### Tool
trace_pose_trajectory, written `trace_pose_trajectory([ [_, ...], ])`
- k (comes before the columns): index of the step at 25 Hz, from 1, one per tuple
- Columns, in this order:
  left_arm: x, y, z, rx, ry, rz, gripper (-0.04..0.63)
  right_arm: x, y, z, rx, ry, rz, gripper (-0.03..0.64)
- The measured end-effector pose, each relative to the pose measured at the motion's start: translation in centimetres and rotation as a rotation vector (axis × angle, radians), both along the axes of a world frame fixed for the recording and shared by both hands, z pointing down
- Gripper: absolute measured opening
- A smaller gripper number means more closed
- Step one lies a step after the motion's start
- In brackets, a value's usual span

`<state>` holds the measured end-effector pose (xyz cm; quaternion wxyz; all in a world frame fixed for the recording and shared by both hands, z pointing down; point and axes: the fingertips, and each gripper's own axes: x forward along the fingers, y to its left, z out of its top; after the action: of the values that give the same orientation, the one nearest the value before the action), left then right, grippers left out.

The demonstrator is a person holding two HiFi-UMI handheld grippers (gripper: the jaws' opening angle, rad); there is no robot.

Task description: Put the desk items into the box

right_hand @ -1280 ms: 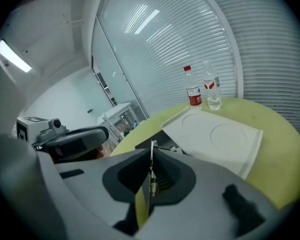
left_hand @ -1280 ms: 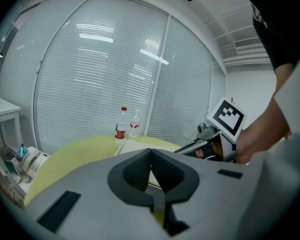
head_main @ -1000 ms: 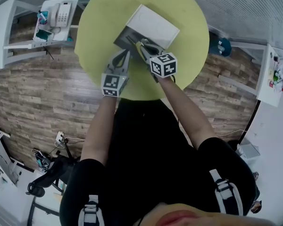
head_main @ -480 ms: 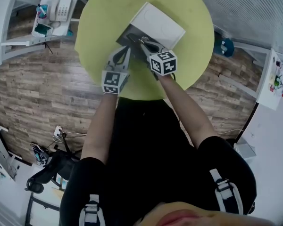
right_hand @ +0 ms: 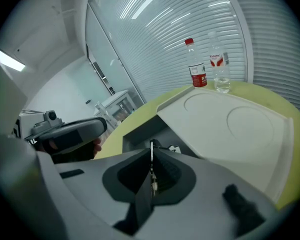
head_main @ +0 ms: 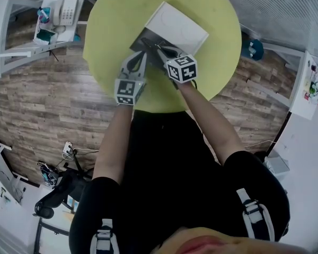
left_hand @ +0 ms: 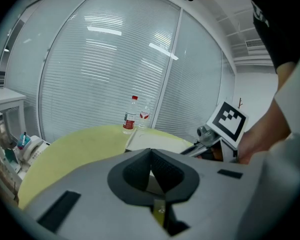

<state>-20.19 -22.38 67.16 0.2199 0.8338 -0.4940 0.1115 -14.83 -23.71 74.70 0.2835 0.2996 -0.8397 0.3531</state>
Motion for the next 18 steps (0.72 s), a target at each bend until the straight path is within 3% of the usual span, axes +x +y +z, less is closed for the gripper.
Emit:
trace_pose_trajectory([
  [18,0.3,0.4,-0.1,0.000,-0.010,0.007,0.012,0.8,0.4,1.5,-0.062,0.010,0.026,0.031],
])
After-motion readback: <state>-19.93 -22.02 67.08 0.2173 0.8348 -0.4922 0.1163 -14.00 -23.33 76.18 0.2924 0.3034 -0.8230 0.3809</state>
